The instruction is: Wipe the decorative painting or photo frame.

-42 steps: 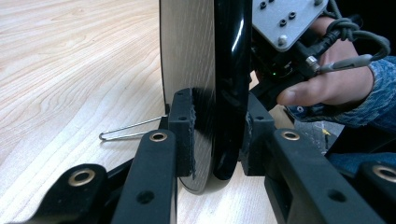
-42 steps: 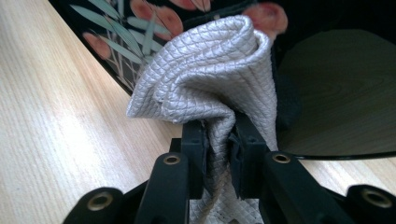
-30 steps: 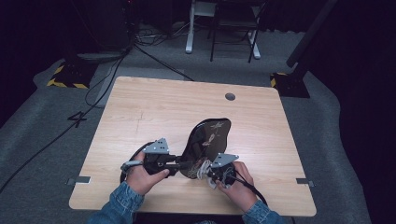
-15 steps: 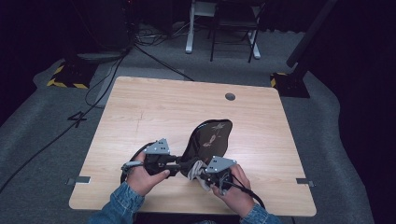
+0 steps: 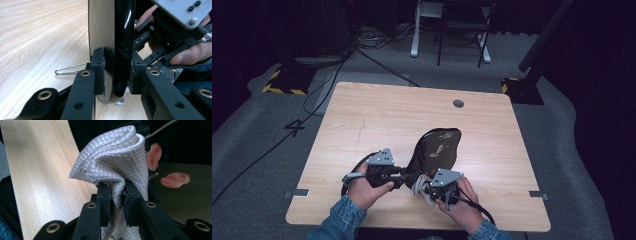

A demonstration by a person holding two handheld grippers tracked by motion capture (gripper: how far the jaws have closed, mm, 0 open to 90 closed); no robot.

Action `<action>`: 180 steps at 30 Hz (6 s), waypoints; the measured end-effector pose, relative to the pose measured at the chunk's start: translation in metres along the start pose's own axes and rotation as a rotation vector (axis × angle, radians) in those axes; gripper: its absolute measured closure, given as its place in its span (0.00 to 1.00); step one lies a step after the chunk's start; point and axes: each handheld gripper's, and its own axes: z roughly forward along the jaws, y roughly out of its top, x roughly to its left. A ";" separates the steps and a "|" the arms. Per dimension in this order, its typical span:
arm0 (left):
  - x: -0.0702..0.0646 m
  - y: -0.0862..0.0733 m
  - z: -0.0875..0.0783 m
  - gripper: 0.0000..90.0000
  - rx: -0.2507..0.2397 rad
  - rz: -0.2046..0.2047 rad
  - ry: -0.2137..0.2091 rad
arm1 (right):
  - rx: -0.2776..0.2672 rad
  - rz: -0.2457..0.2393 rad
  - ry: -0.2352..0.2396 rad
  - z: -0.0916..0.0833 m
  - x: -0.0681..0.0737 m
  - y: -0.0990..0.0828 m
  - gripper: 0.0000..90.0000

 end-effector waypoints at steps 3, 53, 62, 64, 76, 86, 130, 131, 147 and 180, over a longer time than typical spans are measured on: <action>0.000 0.000 0.000 0.80 0.000 0.000 -0.002 | 0.015 0.005 0.004 0.003 0.000 -0.002 0.87; -0.001 0.001 -0.002 0.86 0.012 0.019 0.055 | 0.109 0.059 -0.003 0.010 -0.014 -0.020 0.88; -0.001 0.001 -0.002 0.87 0.012 0.023 0.060 | 0.125 0.102 -0.036 0.003 -0.031 -0.028 0.88; -0.002 0.001 -0.002 0.87 0.011 0.023 0.063 | 0.131 0.103 -0.061 0.000 -0.036 -0.030 0.88; -0.003 0.002 -0.001 0.87 0.011 0.024 0.068 | 0.066 0.152 -0.117 -0.040 -0.055 -0.026 0.88; -0.003 0.002 0.000 0.87 0.009 0.025 0.067 | -0.184 0.082 -0.144 -0.105 -0.052 0.021 0.88; -0.002 0.001 0.001 0.87 0.011 0.032 0.067 | -0.513 0.077 -0.048 -0.108 -0.066 0.115 0.87; -0.002 0.002 0.001 0.87 0.012 0.035 0.066 | -0.517 0.083 -0.050 -0.108 -0.068 0.113 0.88; -0.001 0.002 0.002 0.87 0.012 0.042 0.060 | -0.507 0.159 -0.117 -0.113 -0.089 0.089 0.89; -0.001 0.001 0.002 0.87 0.004 0.041 0.059 | -0.468 0.226 -0.204 -0.124 -0.107 0.046 0.89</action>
